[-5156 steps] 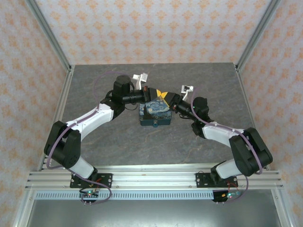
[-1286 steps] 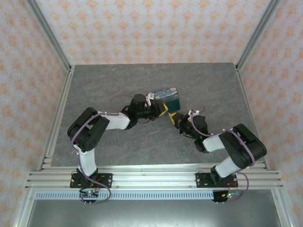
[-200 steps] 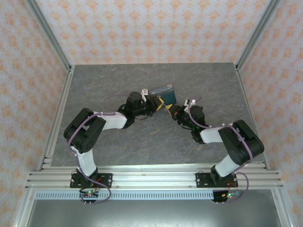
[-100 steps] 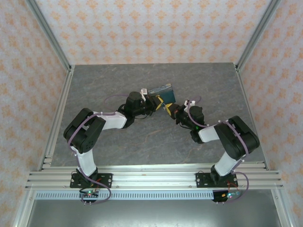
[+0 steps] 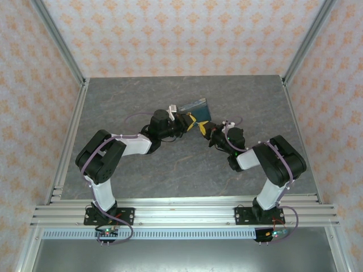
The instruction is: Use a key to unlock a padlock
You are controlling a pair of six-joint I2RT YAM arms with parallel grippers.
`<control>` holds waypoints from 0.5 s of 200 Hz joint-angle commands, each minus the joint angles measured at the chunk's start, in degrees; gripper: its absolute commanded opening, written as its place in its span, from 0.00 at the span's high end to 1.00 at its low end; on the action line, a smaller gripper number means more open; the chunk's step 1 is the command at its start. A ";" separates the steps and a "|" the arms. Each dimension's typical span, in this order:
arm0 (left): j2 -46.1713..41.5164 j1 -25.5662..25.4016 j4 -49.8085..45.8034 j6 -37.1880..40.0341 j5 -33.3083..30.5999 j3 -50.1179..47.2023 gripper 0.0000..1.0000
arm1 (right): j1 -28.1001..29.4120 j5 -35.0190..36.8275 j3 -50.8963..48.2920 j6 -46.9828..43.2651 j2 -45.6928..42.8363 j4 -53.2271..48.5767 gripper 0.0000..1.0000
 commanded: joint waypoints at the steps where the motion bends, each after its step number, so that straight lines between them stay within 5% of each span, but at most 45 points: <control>1: -2.87 -3.28 4.74 -0.19 9.00 -0.30 1.00 | 0.80 -1.14 3.12 0.19 -1.59 5.36 1.00; 100: -2.30 -4.68 3.52 -0.30 7.50 0.93 1.00 | 5.45 -1.81 7.84 -1.09 1.68 4.46 1.00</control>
